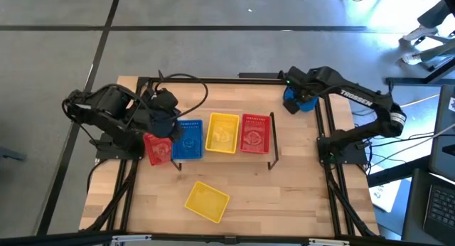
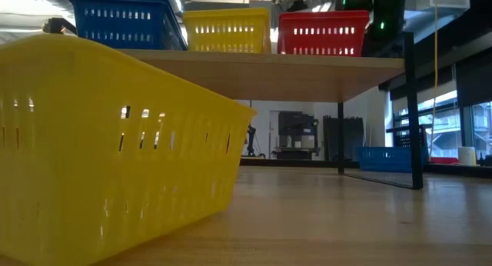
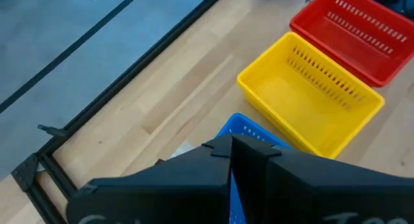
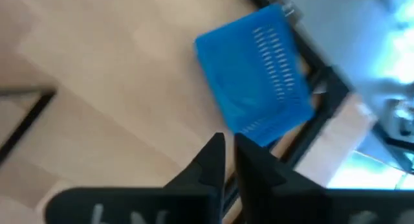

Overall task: Stack baskets on shelf by color
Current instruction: Stack the blue bin on top of the stacked blue bins on the shelf

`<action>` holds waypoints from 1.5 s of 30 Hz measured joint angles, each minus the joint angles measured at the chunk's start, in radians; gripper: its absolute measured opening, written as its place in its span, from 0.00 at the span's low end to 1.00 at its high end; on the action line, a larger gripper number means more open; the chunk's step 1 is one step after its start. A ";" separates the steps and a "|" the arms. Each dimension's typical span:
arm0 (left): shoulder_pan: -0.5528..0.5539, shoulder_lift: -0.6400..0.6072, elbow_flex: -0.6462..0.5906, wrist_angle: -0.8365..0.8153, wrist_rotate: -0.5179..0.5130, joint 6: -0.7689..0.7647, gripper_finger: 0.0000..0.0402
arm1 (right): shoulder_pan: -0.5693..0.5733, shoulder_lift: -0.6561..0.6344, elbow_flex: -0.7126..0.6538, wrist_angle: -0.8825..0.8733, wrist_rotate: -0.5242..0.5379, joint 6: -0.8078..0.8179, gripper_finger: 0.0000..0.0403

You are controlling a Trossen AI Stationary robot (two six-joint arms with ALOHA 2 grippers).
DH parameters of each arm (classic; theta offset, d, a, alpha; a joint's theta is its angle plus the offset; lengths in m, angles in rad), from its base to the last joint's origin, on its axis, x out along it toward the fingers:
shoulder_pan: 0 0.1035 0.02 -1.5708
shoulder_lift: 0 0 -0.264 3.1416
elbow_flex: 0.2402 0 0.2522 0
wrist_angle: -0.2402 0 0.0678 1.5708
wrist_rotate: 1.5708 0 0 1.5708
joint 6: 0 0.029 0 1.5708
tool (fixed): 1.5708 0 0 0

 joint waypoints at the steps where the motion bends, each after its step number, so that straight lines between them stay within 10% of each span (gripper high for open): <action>1: 0.004 0.000 0.000 0.006 0.005 0.000 0.00 | -0.017 0.006 -0.025 0.024 -0.030 -0.021 0.10; 11: 0.039 0.000 0.000 0.020 0.053 -0.025 0.00 | -0.191 0.073 -0.198 0.238 -0.128 -0.118 0.28; 35: 0.050 0.000 0.000 0.052 0.076 -0.026 0.00 | -0.294 0.362 -0.215 0.395 -0.151 -0.423 0.28; 45: 0.050 0.000 0.000 0.052 0.076 -0.026 0.00 | -0.294 0.387 -0.195 0.393 -0.151 -0.448 0.03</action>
